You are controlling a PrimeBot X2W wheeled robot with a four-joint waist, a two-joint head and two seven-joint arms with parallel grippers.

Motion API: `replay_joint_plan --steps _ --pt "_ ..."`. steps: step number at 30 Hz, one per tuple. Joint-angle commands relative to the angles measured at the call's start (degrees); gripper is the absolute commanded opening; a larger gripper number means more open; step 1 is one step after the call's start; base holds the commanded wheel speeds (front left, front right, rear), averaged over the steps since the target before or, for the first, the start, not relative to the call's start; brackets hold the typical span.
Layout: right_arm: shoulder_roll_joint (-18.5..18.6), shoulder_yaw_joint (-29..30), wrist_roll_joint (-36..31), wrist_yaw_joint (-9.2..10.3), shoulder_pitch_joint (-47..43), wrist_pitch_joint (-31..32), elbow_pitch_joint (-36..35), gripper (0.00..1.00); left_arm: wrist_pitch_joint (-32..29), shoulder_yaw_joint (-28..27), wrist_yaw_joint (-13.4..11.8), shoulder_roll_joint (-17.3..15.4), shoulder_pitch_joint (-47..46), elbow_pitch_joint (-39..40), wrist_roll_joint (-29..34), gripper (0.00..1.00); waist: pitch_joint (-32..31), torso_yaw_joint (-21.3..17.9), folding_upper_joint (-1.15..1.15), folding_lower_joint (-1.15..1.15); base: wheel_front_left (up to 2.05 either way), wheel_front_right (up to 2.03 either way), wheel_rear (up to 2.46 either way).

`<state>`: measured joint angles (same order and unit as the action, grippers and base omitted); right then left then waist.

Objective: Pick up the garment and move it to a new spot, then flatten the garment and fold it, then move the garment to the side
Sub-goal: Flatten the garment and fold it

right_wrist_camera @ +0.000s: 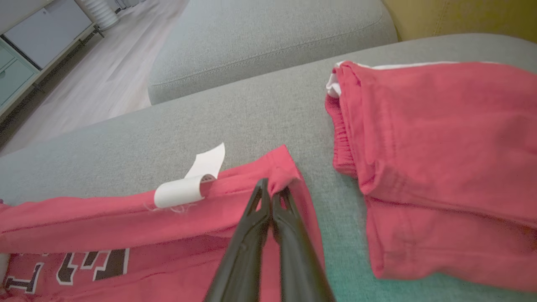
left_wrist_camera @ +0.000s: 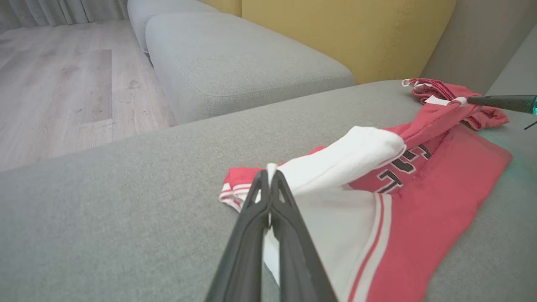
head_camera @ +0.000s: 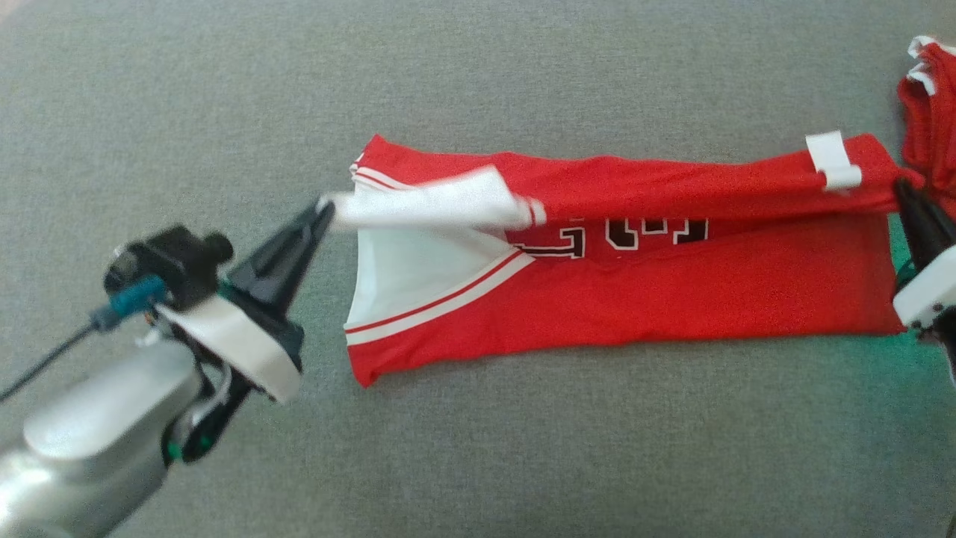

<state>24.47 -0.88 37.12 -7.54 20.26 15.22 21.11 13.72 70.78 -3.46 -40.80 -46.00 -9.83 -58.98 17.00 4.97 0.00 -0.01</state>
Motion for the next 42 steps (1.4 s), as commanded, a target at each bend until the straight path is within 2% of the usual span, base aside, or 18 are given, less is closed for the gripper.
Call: replay_joint_plan --steps 1,9,15,16,17,18,19,20,21,22,27,34,39,42 --pt "1.1 0.4 -0.6 0.05 -1.0 0.3 -2.3 0.0 0.6 -2.1 -0.9 -2.7 -0.3 1.8 -0.3 0.0 0.0 0.2 0.0 0.01 0.0 0.0 0.0" --pt "-0.6 3.4 -2.0 0.05 -5.1 1.5 -4.4 0.0 1.0 -1.6 -2.1 -1.2 4.4 3.6 -0.6 0.0 0.6 0.9 0.0 0.01 0.0 0.0 0.0" --pt "-2.5 4.8 -3.8 0.05 -6.8 2.2 -5.5 0.0 1.2 -2.7 -1.9 0.8 7.0 2.2 -0.8 0.0 0.9 0.6 0.0 0.01 0.0 0.0 0.0" --pt "-2.7 5.0 -4.1 0.05 -6.9 2.2 -5.5 0.09 1.2 -3.0 -1.8 1.2 7.4 1.9 -0.8 0.0 0.8 0.5 0.0 0.01 0.0 0.0 0.0" --pt "-3.0 5.1 -4.4 0.05 -7.0 2.2 -5.5 0.33 1.2 -3.2 -1.7 1.7 7.9 1.5 -0.7 0.0 0.6 0.4 0.0 0.01 0.0 0.0 0.0" --pt "-3.3 5.4 -4.7 0.05 -7.1 2.0 -5.5 0.91 1.2 -3.4 -1.8 2.2 8.4 1.1 -0.5 0.0 0.4 0.3 0.0 0.01 0.0 0.0 0.0" --pt "-3.6 5.6 -5.0 0.05 -7.2 1.9 -5.5 1.0 1.2 -3.8 -2.2 2.8 9.0 0.7 -0.4 0.15 0.2 0.3 0.0 0.01 0.0 0.0 0.0" --pt "-3.9 5.8 -5.2 0.05 -7.3 1.7 -5.5 1.0 1.3 -4.5 -2.4 3.5 9.6 0.6 -0.4 0.41 0.0 0.3 0.0 0.01 0.0 0.0 0.0" --pt "-4.1 6.1 -5.5 0.05 -7.4 1.2 -5.6 1.0 1.3 -5.3 -2.8 4.3 10.2 0.4 -0.1 0.62 -0.4 0.3 0.0 0.01 0.0 0.0 0.0" --pt "-4.4 6.4 -5.8 0.05 -7.6 0.6 -5.7 1.0 1.3 -6.4 -3.4 5.0 10.9 0.3 0.4 1.0 -0.7 0.3 0.0 0.01 0.0 0.0 0.0" --pt "-6.8 8.6 -7.5 0.05 -10.8 -2.7 -6.7 1.0 1.3 -13.3 -7.2 9.1 15.9 0.2 5.3 1.0 -3.1 1.2 0.0 0.01 0.0 0.0 0.0" --pt "-12.7 13.3 -9.1 0.05 -15.8 -4.6 -8.8 1.0 1.3 -23.7 -13.9 15.2 25.7 2.5 16.9 1.0 -7.2 2.8 0.0 0.01 0.0 0.0 0.0" --pt "-17.4 21.2 -12.6 0.05 -13.6 -3.6 -5.6 1.0 1.3 -29.2 -17.9 20.0 32.6 5.2 25.0 1.0 -9.1 4.8 0.0 0.01 0.0 0.0 0.0" --pt "-18.7 24.9 -16.4 0.05 -10.9 -2.6 -3.3 1.0 1.3 -32.0 -18.5 22.9 35.8 7.2 29.0 1.0 -9.5 6.6 0.0 0.01 0.0 0.0 0.0"
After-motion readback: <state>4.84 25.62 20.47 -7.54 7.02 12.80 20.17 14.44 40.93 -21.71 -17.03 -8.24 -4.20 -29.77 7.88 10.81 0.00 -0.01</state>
